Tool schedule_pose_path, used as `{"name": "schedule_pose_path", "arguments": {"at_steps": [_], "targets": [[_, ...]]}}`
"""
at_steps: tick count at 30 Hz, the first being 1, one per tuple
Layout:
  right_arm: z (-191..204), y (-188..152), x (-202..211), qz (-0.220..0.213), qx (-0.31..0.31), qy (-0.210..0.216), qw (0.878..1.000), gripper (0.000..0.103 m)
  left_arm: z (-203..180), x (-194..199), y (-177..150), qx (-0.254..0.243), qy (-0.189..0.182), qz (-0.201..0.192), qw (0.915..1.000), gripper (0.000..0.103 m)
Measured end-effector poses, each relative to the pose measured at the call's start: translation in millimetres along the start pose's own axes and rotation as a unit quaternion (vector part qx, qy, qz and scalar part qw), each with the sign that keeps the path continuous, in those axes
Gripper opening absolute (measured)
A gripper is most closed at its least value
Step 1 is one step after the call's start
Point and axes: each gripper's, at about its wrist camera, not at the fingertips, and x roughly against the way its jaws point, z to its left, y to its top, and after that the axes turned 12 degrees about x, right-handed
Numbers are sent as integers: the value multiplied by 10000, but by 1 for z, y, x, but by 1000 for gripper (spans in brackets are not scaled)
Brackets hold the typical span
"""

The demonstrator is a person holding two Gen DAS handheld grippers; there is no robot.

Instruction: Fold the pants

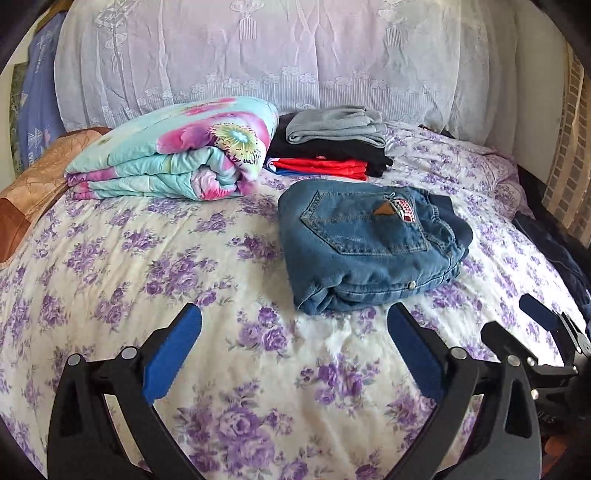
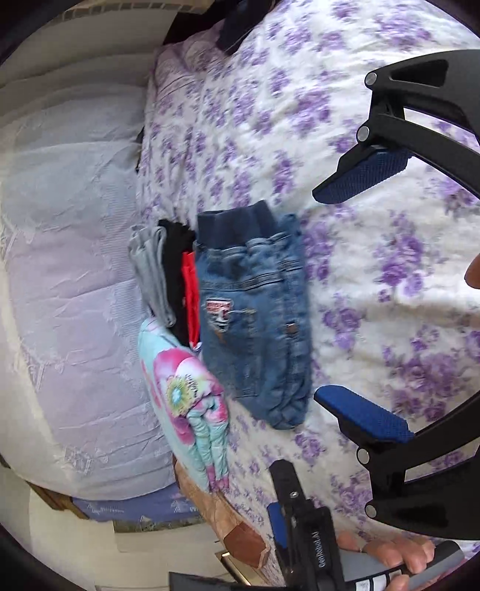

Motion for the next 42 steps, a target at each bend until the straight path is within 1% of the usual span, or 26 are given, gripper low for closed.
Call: {"name": "schedule_pose_path", "arguments": {"at_steps": [2, 4, 7, 11, 18, 21, 42], "targets": [[-2, -3, 3, -30, -34, -118, 9999, 99, -2, 3, -6, -98, 34, -25, 9999, 98], [-7, -9, 7, -98, -172, -146, 9997, 99, -10, 5, -15, -301, 32, 8, 9995, 98], [-16, -16, 9, -67, -387, -55, 9992, 99, -21, 7, -27, -581, 102, -18, 9983, 98], [-16, -20, 5, 96, -395, 11, 9992, 99, -25, 11, -35, -713, 162, -70, 9973, 98], [0, -17, 6, 57, 9, -64, 10000, 99, -18, 8, -32, -483, 113, 58, 9988, 98], [4, -16, 8, 34, 95, -61, 9999, 99, -16, 9, -31, -428, 102, 56, 9990, 98], [4, -16, 6, 85, 105, -81, 9999, 99, -20, 13, -31, -468, 50, 7, 9989, 98]]}}
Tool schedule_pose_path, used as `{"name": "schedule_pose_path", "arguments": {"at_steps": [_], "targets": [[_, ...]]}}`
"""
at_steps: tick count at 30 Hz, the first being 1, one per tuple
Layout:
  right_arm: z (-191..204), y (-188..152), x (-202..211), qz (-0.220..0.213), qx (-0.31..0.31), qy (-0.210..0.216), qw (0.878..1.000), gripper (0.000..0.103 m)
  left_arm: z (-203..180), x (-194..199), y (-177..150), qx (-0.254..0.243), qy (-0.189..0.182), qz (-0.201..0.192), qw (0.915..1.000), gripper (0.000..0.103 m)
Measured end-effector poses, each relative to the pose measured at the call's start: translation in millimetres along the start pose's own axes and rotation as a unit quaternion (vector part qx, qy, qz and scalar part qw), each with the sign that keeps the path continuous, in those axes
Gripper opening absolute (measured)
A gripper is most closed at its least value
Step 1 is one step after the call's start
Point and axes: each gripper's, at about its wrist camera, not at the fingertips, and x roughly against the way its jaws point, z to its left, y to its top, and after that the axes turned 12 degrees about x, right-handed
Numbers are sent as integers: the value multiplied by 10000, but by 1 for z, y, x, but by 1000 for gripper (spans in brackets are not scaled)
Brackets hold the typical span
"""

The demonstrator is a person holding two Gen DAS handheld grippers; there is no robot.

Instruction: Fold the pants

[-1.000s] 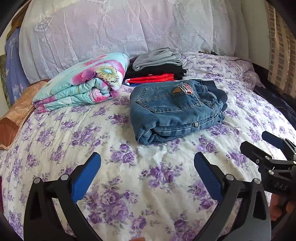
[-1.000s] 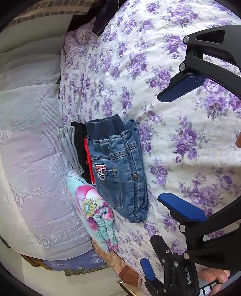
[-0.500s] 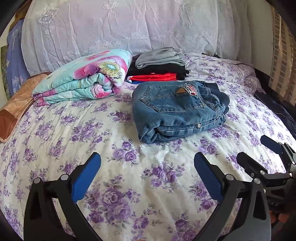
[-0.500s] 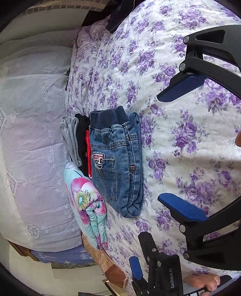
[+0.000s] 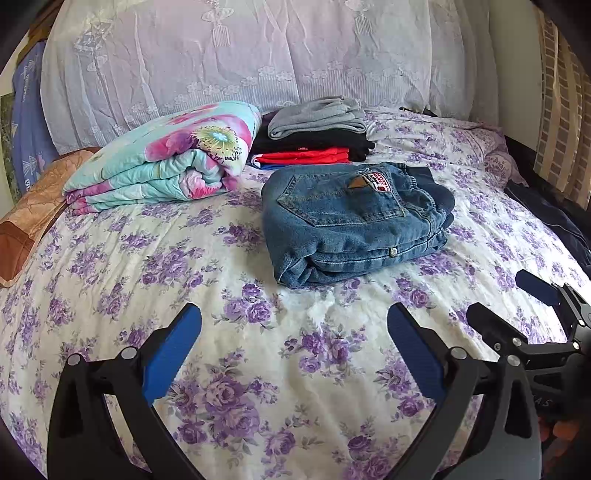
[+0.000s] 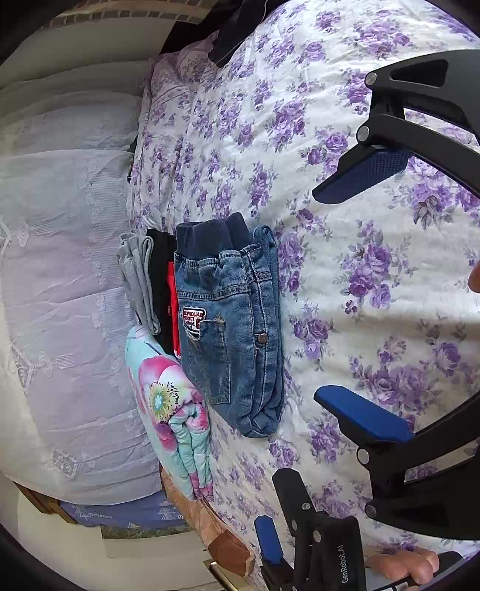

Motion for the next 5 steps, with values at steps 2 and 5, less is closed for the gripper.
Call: {"name": "schedule_pose_path", "arguments": {"at_steps": [2, 5], "targets": [[0, -1, 0, 5, -3, -7, 10000, 99, 0, 1, 0, -22, -9, -19, 10000, 98], [0, -1, 0, 2, -5, -5, 10000, 99, -3, 2, -1, -82, -16, -58, 9999, 98]]}}
